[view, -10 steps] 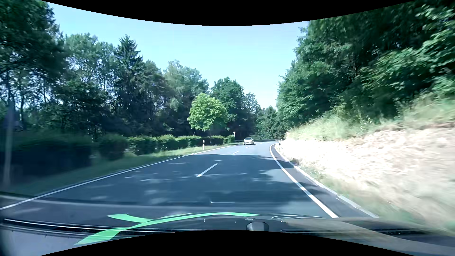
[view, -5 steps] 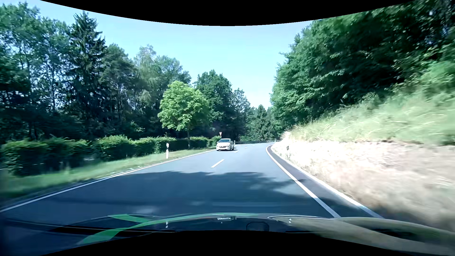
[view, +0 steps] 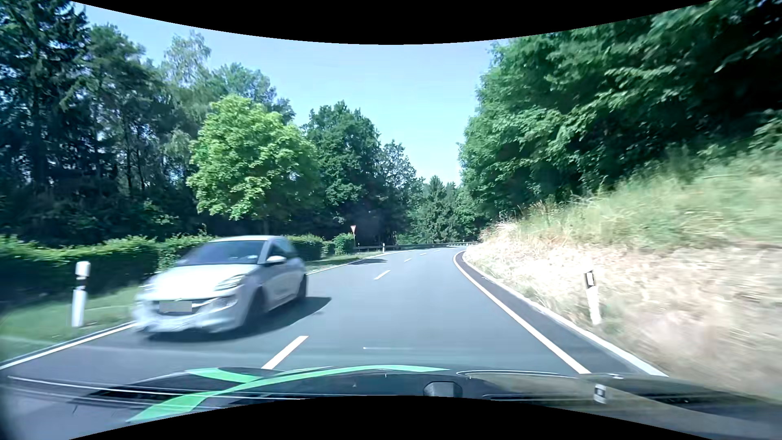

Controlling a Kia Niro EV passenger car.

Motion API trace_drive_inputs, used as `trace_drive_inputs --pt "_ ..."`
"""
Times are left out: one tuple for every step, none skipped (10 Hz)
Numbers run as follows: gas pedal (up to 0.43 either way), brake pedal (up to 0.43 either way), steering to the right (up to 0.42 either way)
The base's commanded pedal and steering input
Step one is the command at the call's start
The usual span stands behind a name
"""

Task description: Follow the waypoints while adhering to traffic rules and regulations

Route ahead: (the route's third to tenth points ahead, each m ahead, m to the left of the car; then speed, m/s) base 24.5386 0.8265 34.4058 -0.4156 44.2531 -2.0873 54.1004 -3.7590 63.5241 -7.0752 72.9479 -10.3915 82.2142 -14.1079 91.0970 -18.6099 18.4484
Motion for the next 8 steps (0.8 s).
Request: trace_drive_inputs --pt "0.197 0.000 0.019" --pt "0.197 0.000 0.019" --pt "0.209 0.000 0.017" --pt "0.209 0.000 0.016" --pt "0.220 0.000 0.016" --pt "0.220 0.000 0.017" --pt "0.209 0.000 0.016" --pt "0.197 0.000 0.016"
